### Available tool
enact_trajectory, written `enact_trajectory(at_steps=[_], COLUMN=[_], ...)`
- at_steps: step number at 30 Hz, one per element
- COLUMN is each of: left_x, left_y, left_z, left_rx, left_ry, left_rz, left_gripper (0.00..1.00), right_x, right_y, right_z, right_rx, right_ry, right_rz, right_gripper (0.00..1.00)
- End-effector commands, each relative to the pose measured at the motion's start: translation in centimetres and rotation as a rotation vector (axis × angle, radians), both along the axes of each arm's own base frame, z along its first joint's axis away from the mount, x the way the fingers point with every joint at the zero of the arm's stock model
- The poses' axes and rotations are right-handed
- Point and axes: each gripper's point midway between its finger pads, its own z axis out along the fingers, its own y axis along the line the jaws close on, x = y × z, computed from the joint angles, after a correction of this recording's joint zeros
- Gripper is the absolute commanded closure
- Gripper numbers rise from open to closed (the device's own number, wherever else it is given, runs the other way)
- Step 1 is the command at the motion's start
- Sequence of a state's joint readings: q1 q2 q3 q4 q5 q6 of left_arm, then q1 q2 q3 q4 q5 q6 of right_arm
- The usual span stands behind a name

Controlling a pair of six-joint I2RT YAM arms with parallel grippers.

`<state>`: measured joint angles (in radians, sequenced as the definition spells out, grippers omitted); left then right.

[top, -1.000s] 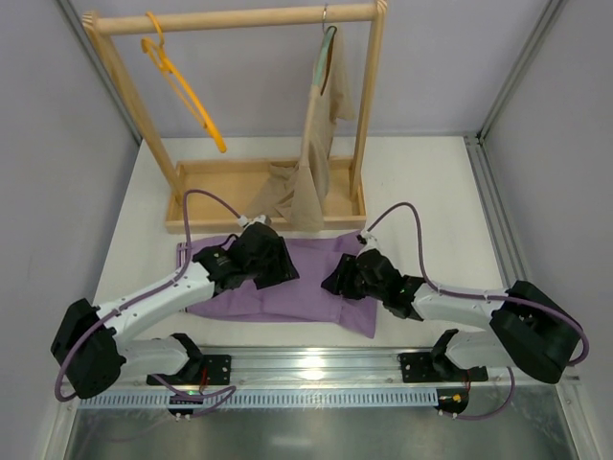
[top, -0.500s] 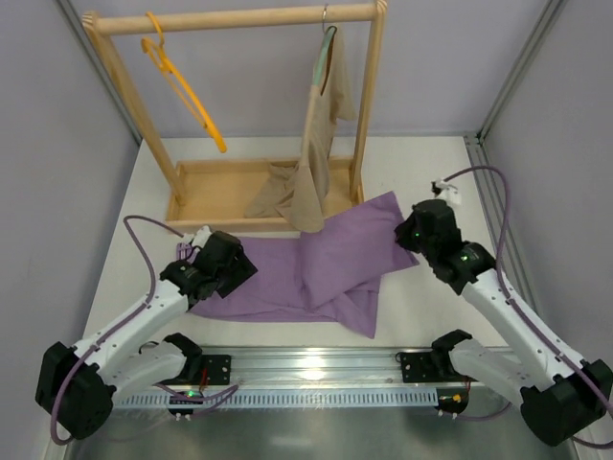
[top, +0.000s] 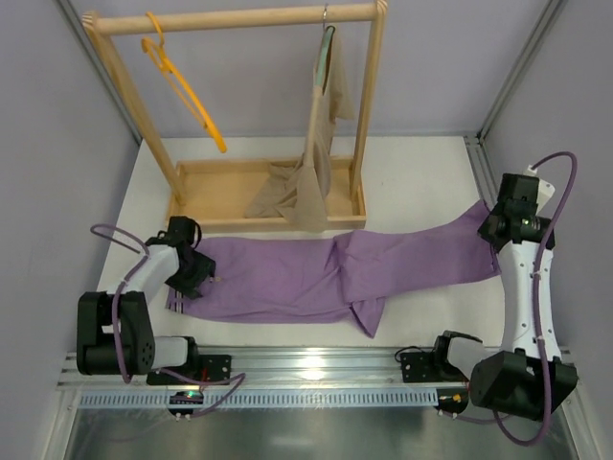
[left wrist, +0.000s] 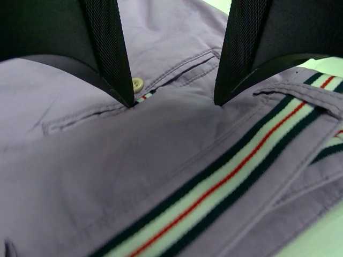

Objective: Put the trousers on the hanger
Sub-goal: Fold the trousers

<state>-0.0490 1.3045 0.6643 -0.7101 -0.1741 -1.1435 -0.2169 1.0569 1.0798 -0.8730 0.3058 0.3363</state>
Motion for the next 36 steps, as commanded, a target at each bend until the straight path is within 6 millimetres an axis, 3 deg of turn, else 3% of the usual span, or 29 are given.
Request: enact_trajectory(at_steps=[1, 5, 7, 11, 15, 22, 25, 29, 33, 36], left_x=[-4.3, -5.2, -4.8, -3.5, -3.5, -2.5, -2.2, -1.1, 1.0, 1.1], left_y=[3.5, 6.8, 7.1, 9.6, 11.5, 15.2, 16.7, 18.7, 18.0, 17.7], left_z=[-2.8, -3.8, -3.9, -3.4, -3.7, -2.4, -2.1, -1.1, 0.9, 3.0], left_rx=[0.066, 0.064, 0.036, 0.061, 0.069, 0.104, 0.112, 0.135, 0.079, 0.084], left_ry=[0.225, 0.298, 0.294, 0.297, 0.358, 0.382, 0.373, 0.367, 0.256, 0.202], left_rz=[0.028, 0.090, 0.115, 0.162, 0.174, 0.211, 0.232, 0.206, 0.196, 0.235], left_gripper=[0.36, 0.36, 0.36, 0.36, 0.36, 0.36, 0.36, 0.36, 0.37, 0.37], right_x=[-0.6, -0.9, -0.7, -0.4, -0.5, -0.3, 0.3, 0.8, 1.4, 2.0], right_y=[-2.6, -3.6, -4.3, -5.9, -7.6, -10.3, -10.7, -11.0, -10.3, -9.8], right_z=[3.2, 5.0, 5.9, 5.2, 4.7, 8.1, 8.4, 7.0, 5.6, 3.3], right_rx=[-0.072, -0.050, -0.049, -0.043, -0.043, -0.089, -0.084, -0.077, -0.031, 0.020], right_ry=[0.016, -0.016, -0.038, -0.001, 0.029, -0.018, -0.022, 0.006, -0.013, 0.002], right_rz=[-0.021, -0.067, -0.091, -0.130, -0.171, -0.243, -0.239, -0.225, -0.209, -0.190], right_gripper=[0.96, 0.96, 0.96, 0.96, 0.96, 0.96, 0.96, 0.96, 0.96, 0.96])
